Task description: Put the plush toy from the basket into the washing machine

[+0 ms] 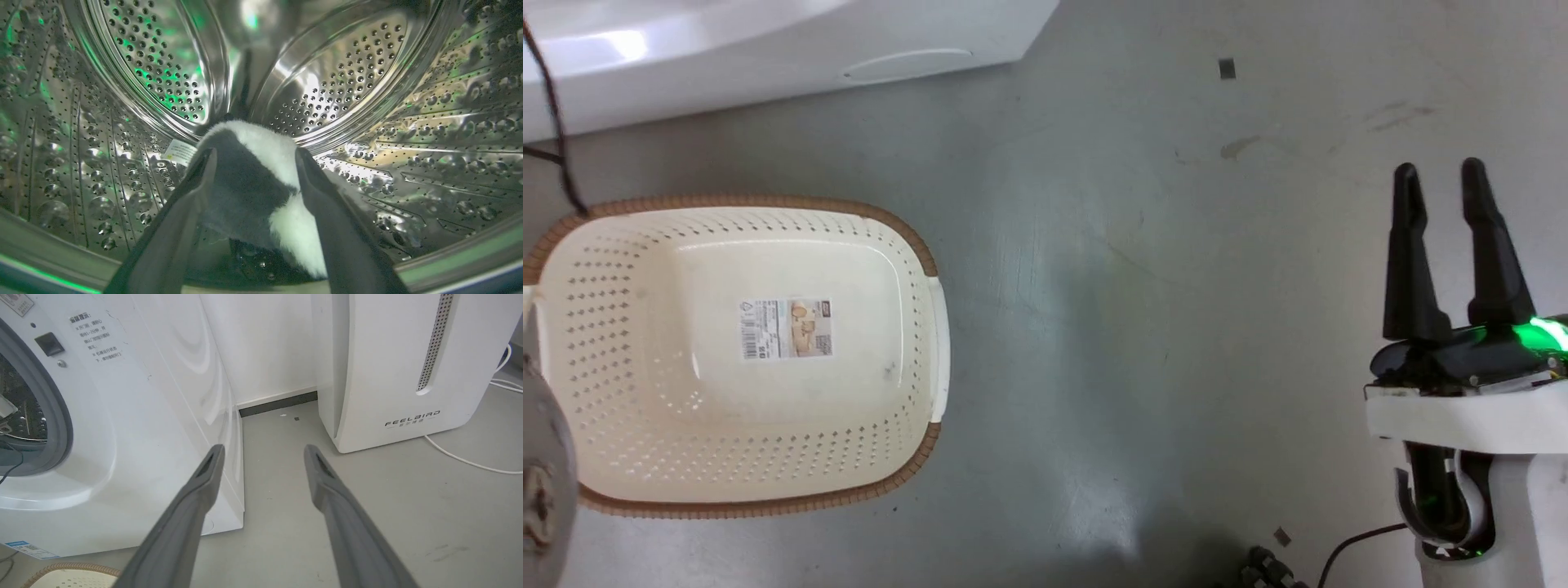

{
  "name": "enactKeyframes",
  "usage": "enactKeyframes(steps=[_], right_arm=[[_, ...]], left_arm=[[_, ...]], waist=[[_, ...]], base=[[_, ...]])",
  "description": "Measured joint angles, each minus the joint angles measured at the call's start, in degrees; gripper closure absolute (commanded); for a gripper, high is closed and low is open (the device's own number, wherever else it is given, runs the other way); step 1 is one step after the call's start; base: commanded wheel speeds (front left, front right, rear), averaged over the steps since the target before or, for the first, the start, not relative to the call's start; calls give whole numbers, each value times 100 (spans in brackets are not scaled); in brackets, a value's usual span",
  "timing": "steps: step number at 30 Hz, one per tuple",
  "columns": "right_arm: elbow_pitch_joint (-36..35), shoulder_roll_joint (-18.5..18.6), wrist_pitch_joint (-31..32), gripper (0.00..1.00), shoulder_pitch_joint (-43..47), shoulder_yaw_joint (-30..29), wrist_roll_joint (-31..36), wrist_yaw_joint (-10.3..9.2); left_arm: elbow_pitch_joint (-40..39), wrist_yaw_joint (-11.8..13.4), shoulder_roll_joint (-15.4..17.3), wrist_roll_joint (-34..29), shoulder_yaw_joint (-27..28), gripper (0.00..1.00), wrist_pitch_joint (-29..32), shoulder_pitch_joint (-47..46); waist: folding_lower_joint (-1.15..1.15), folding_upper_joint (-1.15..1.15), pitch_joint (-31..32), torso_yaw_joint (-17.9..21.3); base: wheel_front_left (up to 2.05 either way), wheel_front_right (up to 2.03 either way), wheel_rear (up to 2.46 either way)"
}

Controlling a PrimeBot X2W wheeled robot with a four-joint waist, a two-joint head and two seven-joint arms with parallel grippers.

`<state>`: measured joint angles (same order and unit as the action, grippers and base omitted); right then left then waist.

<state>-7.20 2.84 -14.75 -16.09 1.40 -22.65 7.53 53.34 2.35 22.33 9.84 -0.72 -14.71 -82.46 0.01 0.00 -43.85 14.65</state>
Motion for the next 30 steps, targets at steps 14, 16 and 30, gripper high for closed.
enactKeyframes(steps=[14, 16, 30], right_arm=[[59, 0, 0, 0, 84, -301, 427, 0], [74, 1, 0, 0, 154, -307, 477, 0], [237, 0, 0, 0, 734, -393, 920, 0]], left_arm=[[-1329, 53, -546, -69, 169, 0, -5, 2048], [-1535, 51, -593, -120, 180, 0, -4, 2388], [-2728, 74, -1319, -367, 294, 0, -5, 4537]], waist=[[0, 0, 854, -357], [0, 0, 1012, -414], [-1, 0, 2190, -921]], base=[[0, 0, 0], [0, 0, 0], [0, 0, 0]])
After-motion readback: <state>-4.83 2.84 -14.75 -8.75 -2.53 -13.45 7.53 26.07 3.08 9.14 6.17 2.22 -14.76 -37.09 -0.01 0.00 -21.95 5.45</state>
